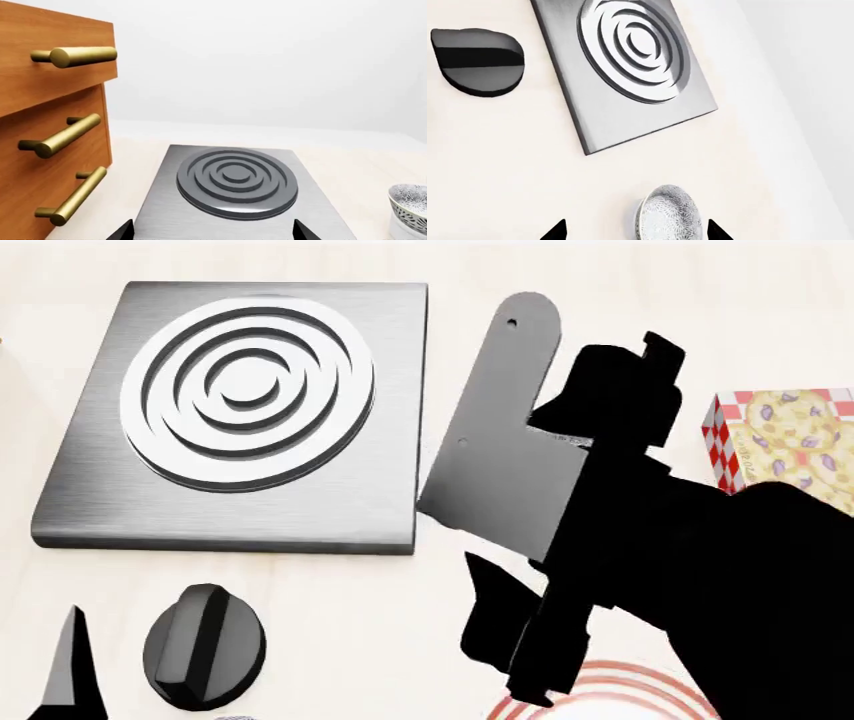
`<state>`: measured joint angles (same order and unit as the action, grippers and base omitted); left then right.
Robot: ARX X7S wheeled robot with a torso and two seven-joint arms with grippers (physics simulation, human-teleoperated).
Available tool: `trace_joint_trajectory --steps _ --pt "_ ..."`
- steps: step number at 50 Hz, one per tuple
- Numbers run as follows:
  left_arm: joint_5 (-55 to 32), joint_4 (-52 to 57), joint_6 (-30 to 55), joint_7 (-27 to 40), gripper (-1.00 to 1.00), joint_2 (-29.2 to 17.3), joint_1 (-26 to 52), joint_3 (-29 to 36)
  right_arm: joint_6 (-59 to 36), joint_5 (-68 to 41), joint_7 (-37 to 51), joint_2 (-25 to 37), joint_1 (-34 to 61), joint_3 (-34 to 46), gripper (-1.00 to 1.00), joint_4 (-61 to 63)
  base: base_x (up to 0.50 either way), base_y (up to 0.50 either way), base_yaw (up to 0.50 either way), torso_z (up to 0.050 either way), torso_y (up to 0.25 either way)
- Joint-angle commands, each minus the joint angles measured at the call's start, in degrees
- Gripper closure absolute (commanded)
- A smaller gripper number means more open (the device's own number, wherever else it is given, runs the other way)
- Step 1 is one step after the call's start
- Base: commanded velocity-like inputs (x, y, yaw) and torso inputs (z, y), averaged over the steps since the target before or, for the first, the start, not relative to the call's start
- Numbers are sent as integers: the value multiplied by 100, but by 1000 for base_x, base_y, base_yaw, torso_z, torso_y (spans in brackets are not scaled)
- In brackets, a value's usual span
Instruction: Pick the akita bowl on the ramekin and place it on the plate.
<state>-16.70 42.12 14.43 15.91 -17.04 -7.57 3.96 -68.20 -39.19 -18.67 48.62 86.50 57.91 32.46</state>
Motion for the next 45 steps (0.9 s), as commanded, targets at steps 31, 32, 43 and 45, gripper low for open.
trace_joint_trajectory --steps 31,32,43,45 --pt "-48 -142 -132 66 -100 -108 -40 125 1321 1471 -500 32 108 1330 -100 -1896 0 0 0 0 0" --pt "-49 -143 -130 70 -100 -111 -39 124 1358 1506 -508 -2 96 1366 -100 -1941 0 0 0 0 0" --pt "-81 -195 -190 83 -100 -121 -53 117 1764 1608 -531 -310 -67 1431 -100 -2479 0 0 0 0 0" --pt "-78 -197 -199 87 -100 -125 -57 121 1849 1664 -541 -369 -85 1468 -100 -2616 0 0 0 0 0"
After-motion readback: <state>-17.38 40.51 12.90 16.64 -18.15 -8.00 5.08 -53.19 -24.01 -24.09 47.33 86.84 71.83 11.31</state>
